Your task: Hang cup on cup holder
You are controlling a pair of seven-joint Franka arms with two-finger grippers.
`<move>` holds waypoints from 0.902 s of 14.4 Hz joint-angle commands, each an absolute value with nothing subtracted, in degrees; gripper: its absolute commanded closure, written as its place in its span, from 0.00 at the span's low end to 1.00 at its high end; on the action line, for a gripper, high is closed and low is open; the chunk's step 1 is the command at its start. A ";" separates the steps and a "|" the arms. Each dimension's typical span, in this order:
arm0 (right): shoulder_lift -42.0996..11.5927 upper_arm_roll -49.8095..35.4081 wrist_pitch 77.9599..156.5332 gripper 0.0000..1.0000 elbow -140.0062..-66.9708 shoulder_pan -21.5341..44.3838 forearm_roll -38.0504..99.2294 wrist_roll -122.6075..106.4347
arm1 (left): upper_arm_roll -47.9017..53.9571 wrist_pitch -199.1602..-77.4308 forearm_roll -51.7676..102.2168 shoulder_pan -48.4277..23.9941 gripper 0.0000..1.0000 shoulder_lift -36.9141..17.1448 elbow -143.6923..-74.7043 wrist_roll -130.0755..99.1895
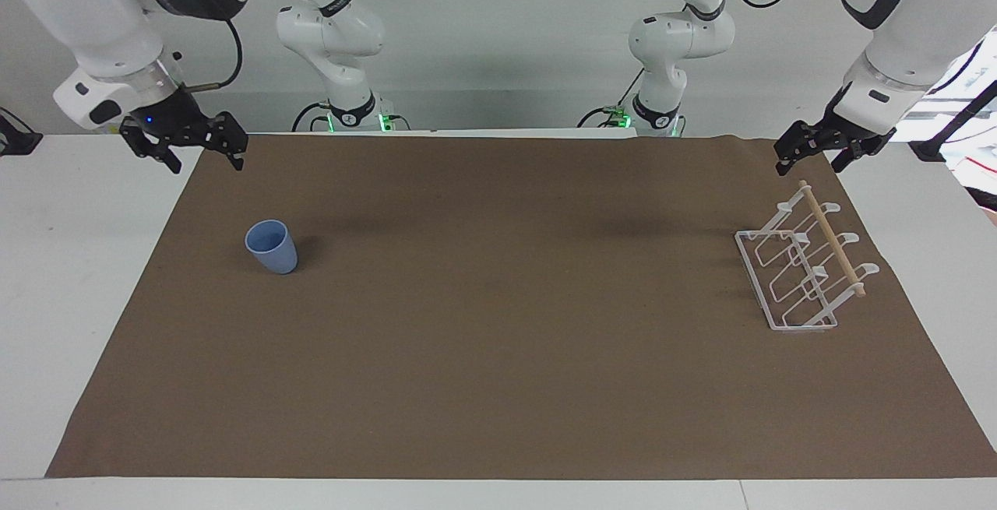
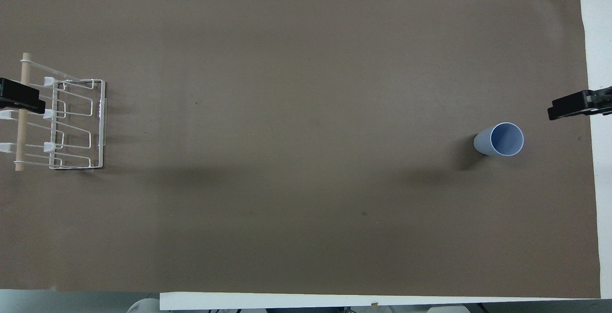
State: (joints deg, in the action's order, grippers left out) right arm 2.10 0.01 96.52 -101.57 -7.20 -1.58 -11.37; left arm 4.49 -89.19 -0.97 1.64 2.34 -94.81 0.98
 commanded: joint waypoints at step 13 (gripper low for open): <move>-3.43 -0.35 120.67 0.05 -122.68 -11.34 -1.41 -22.23 | 4.39 -87.98 -1.76 0.18 0.00 2.20 -94.48 0.88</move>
State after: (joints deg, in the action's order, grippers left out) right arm -3.75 -0.07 118.28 -119.98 -10.89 -1.57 -20.72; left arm 4.61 -88.93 -0.97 0.54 2.28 -94.82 1.05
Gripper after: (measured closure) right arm 0.013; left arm 0.000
